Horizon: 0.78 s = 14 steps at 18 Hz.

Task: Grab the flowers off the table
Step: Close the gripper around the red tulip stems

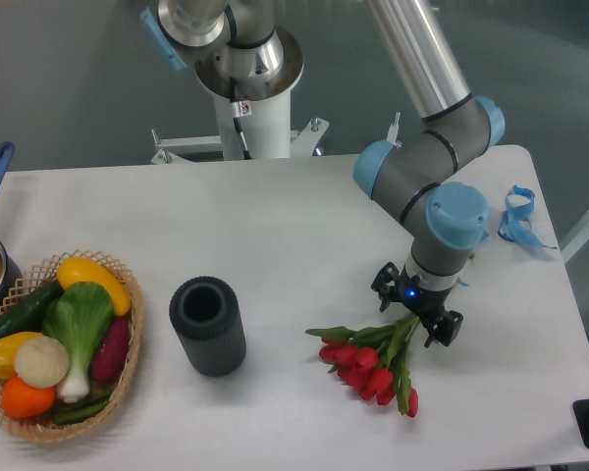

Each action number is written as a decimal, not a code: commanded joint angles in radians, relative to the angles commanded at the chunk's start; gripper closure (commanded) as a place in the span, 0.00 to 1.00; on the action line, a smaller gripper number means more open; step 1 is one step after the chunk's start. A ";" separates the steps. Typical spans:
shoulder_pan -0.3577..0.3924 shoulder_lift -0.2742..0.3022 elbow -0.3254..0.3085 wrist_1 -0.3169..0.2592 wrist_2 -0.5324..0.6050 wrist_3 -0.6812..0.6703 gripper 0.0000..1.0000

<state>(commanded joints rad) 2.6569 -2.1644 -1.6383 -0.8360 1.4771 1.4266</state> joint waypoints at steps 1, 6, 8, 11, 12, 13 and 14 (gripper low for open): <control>-0.003 -0.002 0.002 0.002 0.002 -0.002 0.10; -0.005 0.003 0.005 0.003 0.002 -0.005 0.60; -0.005 0.006 0.008 0.002 0.000 -0.006 0.67; -0.003 0.012 0.008 0.000 -0.001 -0.009 0.84; -0.003 0.015 0.008 0.000 -0.001 -0.012 0.88; -0.003 0.018 0.008 0.000 -0.003 -0.027 0.90; -0.002 0.021 0.009 0.002 -0.003 -0.046 0.94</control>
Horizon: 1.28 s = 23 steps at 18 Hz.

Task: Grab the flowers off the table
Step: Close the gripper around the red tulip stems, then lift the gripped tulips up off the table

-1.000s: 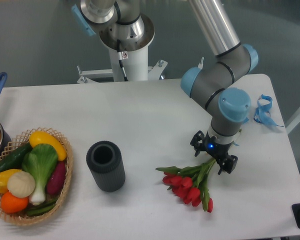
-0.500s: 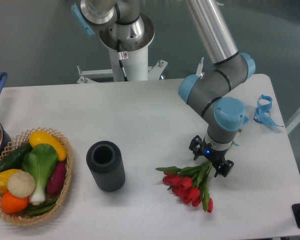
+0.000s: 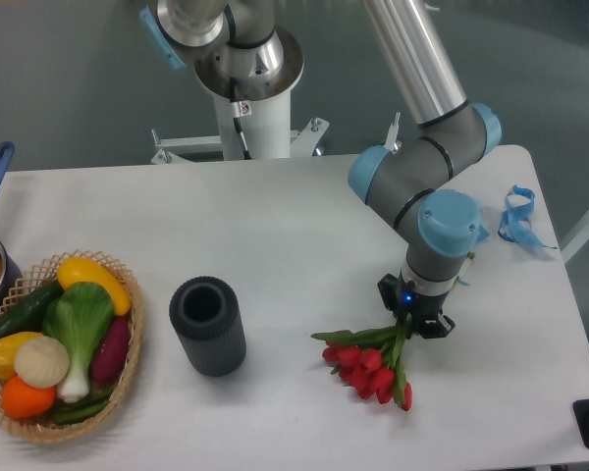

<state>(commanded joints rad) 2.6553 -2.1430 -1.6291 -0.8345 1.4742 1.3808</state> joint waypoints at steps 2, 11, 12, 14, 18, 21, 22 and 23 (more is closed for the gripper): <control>0.005 0.018 0.015 -0.003 -0.005 -0.009 0.94; 0.064 0.225 0.066 -0.003 -0.315 -0.187 0.94; 0.067 0.248 0.066 -0.003 -0.374 -0.225 0.94; 0.066 0.296 0.055 -0.003 -0.484 -0.305 0.94; 0.058 0.347 0.055 -0.003 -0.650 -0.371 0.94; 0.071 0.357 0.060 -0.002 -0.699 -0.393 0.94; 0.074 0.356 0.069 0.000 -0.721 -0.394 0.94; 0.081 0.356 0.074 0.002 -0.733 -0.394 0.94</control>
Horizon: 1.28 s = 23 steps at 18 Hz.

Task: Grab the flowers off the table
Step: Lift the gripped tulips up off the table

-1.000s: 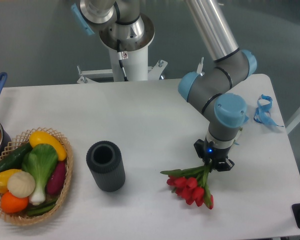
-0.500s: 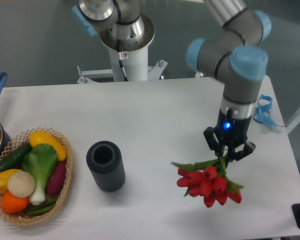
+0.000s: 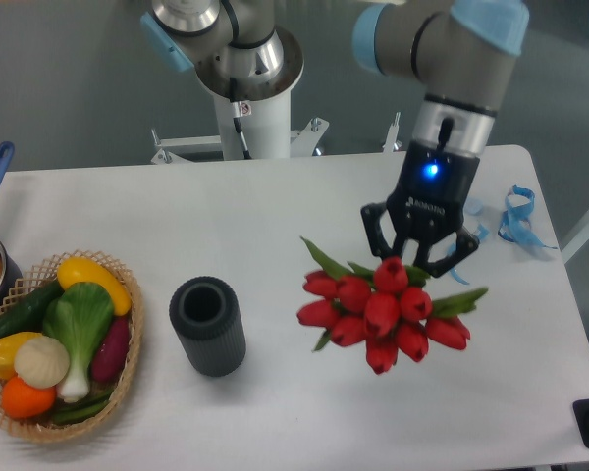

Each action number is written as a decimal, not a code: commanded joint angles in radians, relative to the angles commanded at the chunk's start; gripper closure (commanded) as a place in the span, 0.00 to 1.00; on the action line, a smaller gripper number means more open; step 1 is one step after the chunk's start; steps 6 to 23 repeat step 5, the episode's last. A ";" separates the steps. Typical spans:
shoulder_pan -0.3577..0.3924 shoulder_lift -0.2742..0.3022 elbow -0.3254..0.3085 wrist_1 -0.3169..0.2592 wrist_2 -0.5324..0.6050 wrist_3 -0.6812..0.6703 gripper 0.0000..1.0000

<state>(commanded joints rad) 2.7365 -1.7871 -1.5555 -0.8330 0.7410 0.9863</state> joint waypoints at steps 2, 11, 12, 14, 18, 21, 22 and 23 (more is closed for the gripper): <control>0.018 0.000 -0.006 0.000 -0.014 0.000 0.94; 0.025 0.006 -0.009 0.000 -0.022 0.000 0.94; 0.025 0.006 -0.009 0.000 -0.022 0.000 0.94; 0.025 0.006 -0.009 0.000 -0.022 0.000 0.94; 0.025 0.006 -0.009 0.000 -0.022 0.000 0.94; 0.025 0.006 -0.009 0.000 -0.022 0.000 0.94; 0.025 0.006 -0.009 0.000 -0.022 0.000 0.94; 0.025 0.006 -0.009 0.000 -0.022 0.000 0.94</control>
